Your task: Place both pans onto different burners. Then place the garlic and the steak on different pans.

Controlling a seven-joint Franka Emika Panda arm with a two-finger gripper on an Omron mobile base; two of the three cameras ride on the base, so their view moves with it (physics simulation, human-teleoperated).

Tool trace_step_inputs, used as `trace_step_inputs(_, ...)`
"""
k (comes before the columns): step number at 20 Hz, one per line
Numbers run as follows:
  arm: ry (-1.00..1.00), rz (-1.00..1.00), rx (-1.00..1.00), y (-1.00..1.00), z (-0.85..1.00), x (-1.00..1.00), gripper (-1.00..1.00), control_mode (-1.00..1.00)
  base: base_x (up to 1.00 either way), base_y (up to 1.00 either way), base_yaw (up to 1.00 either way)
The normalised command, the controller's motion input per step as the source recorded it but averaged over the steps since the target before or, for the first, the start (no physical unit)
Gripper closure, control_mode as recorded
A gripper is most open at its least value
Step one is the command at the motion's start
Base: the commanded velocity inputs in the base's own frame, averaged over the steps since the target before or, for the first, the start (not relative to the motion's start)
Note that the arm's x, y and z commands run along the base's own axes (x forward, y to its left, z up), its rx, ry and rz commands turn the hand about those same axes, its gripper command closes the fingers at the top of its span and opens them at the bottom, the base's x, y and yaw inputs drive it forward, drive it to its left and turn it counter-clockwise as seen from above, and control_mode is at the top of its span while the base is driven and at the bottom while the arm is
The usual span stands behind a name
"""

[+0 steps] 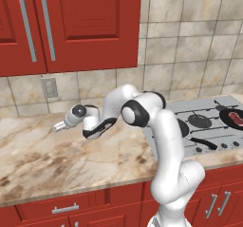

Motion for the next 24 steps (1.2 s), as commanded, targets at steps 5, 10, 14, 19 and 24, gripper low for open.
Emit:
trace_step_inputs(5, 0.0, 0.0, 0.0, 0.0, -0.16, 0.25, -1.0, -1.0, 0.0, 0.0, 0.0)
trace_step_inputs(10, 0.0, 0.0, 0.0, 0.08, -0.14, 0.28, 1.0, -1.0, 0.0, 0.0, 0.0)
trace_step_inputs(14, 0.0, 0.0, 0.0, 0.07, -0.11, 0.23, 1.0, -1.0, 0.0, 0.0, 0.0)
trace_step_inputs(19, 0.0, 0.0, 0.0, 0.01, -0.03, 0.05, 1.0, -1.0, 0.0, 0.0, 0.0)
trace_step_inputs(24, 0.0, -0.01, 0.0, -0.11, 0.0, -0.15, 1.0, -1.0, 0.0, 0.0, 0.0)
